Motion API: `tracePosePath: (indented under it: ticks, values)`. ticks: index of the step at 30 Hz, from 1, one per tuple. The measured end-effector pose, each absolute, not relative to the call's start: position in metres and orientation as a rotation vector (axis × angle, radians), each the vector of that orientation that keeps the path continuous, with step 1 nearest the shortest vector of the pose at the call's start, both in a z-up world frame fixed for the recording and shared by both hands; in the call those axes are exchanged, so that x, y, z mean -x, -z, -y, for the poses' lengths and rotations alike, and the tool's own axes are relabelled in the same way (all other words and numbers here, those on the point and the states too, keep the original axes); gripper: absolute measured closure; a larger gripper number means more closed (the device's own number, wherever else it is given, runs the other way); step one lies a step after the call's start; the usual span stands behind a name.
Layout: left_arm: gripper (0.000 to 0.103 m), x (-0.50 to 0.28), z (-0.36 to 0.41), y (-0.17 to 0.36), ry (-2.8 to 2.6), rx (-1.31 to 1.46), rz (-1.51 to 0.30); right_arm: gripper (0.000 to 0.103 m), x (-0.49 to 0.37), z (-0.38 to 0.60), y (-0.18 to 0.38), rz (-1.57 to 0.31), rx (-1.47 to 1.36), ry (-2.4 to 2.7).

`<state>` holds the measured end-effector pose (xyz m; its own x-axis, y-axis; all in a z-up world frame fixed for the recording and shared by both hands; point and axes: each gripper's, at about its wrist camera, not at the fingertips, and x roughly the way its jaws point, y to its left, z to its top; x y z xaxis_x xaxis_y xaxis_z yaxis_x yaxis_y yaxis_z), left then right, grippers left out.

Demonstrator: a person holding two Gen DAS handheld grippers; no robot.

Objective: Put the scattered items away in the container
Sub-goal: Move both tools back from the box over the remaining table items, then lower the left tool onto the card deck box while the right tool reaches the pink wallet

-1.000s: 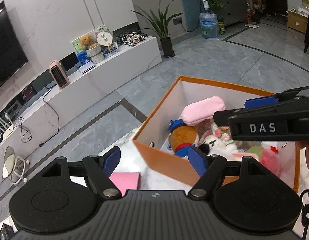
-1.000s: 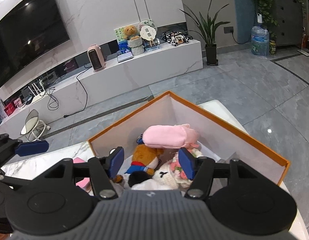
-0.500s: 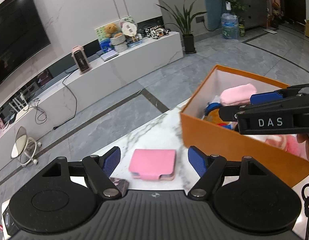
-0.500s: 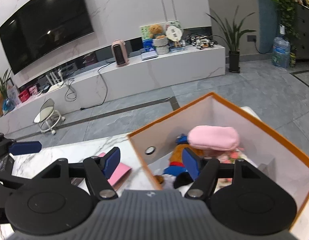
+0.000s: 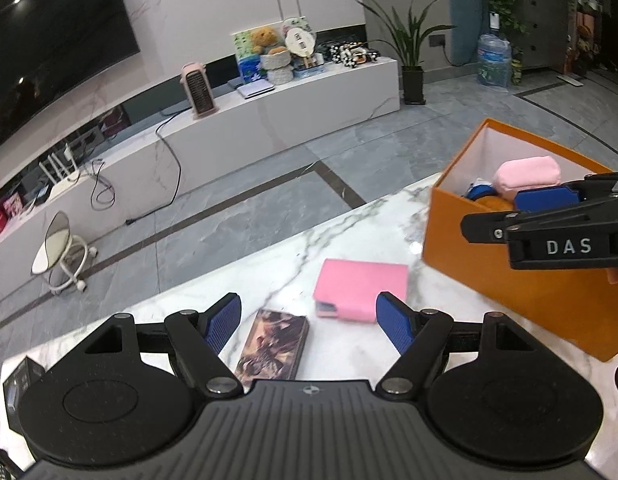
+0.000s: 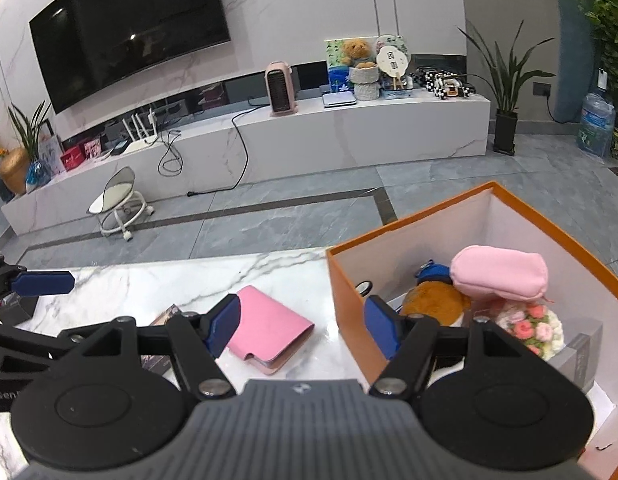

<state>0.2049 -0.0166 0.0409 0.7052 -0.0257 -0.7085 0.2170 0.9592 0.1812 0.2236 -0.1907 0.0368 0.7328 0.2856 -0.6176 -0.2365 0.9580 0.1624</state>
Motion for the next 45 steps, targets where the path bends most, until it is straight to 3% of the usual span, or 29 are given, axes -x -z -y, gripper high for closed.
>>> tracePosePath:
  ticks: [23,45]
  values:
    - [0.015,-0.215,-0.061,0.010,0.110,-0.075,-0.840,0.031,-0.239,0.134,0.014,-0.771,0.169,-0.406]
    - [0.015,-0.237,-0.054,0.061,0.174,-0.077,-0.900,0.021,-0.283,0.113,0.047,-0.770,0.187,-0.449]
